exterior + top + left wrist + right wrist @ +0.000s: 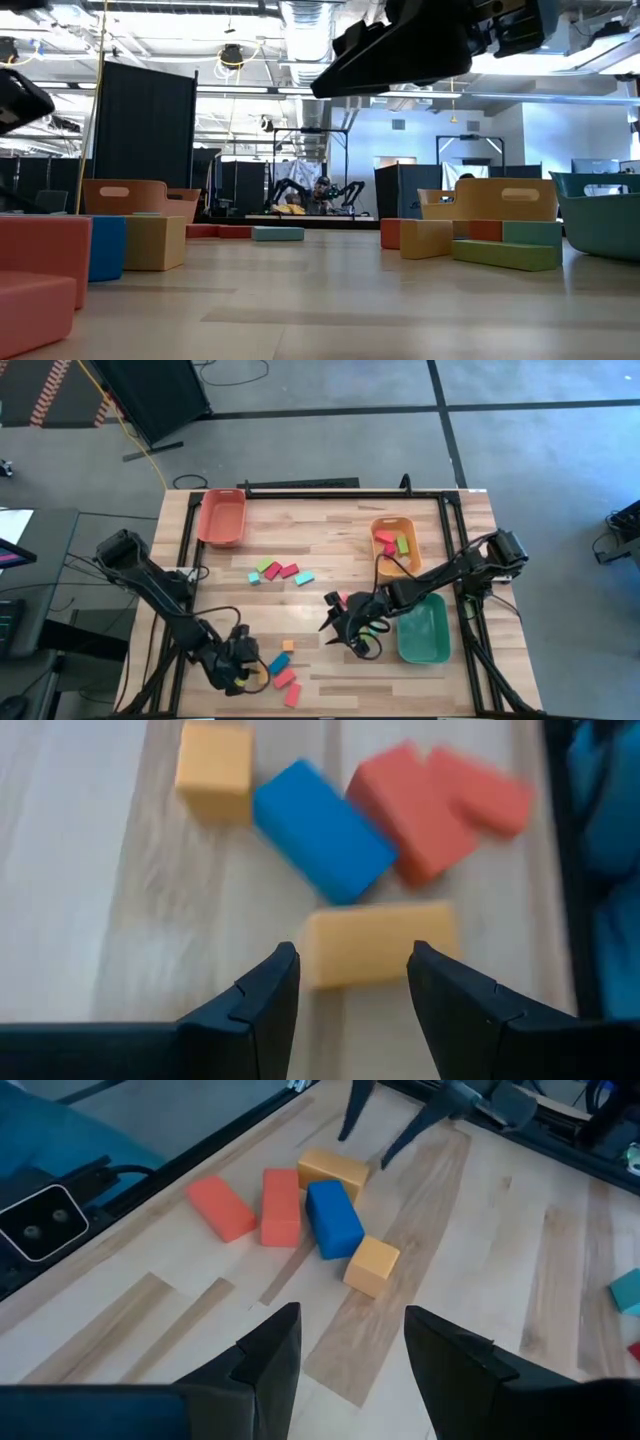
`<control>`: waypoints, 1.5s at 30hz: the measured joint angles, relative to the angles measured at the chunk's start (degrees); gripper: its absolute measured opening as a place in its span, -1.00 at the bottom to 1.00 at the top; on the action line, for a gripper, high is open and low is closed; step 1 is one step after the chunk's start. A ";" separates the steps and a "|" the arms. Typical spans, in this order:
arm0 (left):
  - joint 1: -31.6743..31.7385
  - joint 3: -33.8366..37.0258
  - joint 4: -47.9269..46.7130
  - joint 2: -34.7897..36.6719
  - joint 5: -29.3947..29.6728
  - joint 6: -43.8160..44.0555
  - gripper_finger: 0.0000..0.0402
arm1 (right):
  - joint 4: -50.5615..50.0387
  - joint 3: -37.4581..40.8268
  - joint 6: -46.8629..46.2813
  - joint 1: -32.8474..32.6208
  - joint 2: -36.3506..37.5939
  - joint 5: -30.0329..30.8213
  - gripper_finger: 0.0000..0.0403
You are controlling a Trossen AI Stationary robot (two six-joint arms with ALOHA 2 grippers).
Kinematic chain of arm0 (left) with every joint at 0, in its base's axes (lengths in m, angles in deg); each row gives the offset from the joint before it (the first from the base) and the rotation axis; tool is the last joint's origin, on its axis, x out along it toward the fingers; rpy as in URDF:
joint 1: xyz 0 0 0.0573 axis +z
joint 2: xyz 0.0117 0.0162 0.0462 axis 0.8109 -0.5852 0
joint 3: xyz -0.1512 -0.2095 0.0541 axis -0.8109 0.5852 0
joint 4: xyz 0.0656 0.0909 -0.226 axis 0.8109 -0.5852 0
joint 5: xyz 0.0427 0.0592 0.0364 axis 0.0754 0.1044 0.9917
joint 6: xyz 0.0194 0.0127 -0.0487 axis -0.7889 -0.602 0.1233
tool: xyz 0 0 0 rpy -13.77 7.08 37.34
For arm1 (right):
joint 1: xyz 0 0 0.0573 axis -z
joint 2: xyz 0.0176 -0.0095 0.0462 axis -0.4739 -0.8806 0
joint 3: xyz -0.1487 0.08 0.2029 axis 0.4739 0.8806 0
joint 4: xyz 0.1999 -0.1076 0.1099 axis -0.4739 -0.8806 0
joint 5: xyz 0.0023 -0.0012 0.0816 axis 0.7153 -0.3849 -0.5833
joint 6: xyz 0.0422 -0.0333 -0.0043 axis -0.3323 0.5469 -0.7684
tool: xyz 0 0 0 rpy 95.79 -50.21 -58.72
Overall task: Sort blocks by size
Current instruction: Put the large rectangular dark blue block into the yellow bin
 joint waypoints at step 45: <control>0.32 -9.77 -6.00 -17.79 13.55 -21.89 -0.11 | 0.52 0.04 -1.52 -3.63 0.07 0.04 0.03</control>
